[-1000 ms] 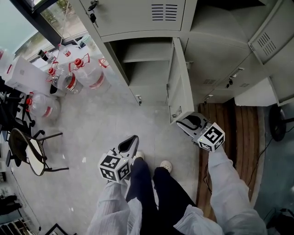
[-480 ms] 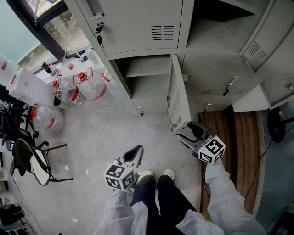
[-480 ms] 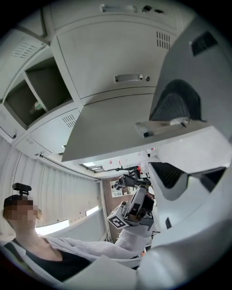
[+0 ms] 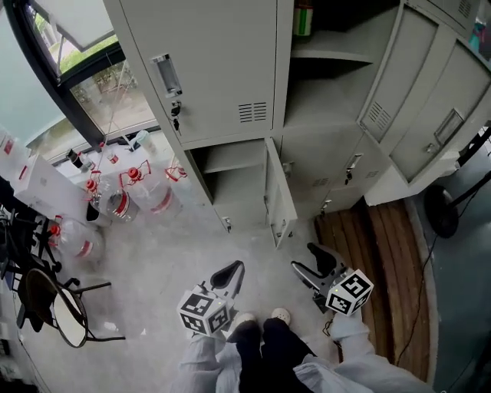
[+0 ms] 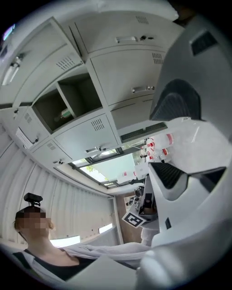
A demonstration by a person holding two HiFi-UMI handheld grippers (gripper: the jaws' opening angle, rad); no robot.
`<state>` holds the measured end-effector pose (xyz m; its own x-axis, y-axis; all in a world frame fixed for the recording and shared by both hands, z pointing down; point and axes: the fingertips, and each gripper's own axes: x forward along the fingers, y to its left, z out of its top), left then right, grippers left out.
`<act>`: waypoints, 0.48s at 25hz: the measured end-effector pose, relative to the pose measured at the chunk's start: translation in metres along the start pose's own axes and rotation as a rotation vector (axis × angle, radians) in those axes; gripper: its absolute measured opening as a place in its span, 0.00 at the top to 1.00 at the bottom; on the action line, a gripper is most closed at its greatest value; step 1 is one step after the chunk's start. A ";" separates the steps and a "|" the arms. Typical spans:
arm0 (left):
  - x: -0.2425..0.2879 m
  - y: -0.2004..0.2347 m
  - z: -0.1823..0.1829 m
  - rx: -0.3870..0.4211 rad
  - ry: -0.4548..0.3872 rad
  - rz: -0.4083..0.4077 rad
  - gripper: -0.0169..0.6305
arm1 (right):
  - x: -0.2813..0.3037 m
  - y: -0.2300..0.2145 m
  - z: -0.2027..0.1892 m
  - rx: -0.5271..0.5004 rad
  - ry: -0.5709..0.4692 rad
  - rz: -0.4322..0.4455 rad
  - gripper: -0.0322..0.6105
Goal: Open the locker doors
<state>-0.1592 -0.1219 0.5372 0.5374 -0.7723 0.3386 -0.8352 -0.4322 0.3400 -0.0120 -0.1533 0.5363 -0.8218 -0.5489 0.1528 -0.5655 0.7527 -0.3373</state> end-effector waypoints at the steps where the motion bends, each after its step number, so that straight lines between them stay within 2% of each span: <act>1: -0.003 -0.003 0.006 0.000 -0.013 -0.007 0.95 | -0.006 0.008 0.005 0.014 -0.006 -0.022 0.53; 6: -0.022 -0.023 0.036 -0.014 -0.073 -0.055 0.95 | -0.028 0.045 0.037 0.033 -0.076 -0.103 0.53; 12: -0.037 -0.038 0.085 0.120 -0.133 -0.082 0.95 | -0.054 0.069 0.115 -0.062 -0.291 -0.235 0.53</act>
<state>-0.1574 -0.1164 0.4374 0.5907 -0.7835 0.1929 -0.8015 -0.5422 0.2520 0.0013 -0.1131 0.3978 -0.6202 -0.7826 -0.0536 -0.7465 0.6098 -0.2663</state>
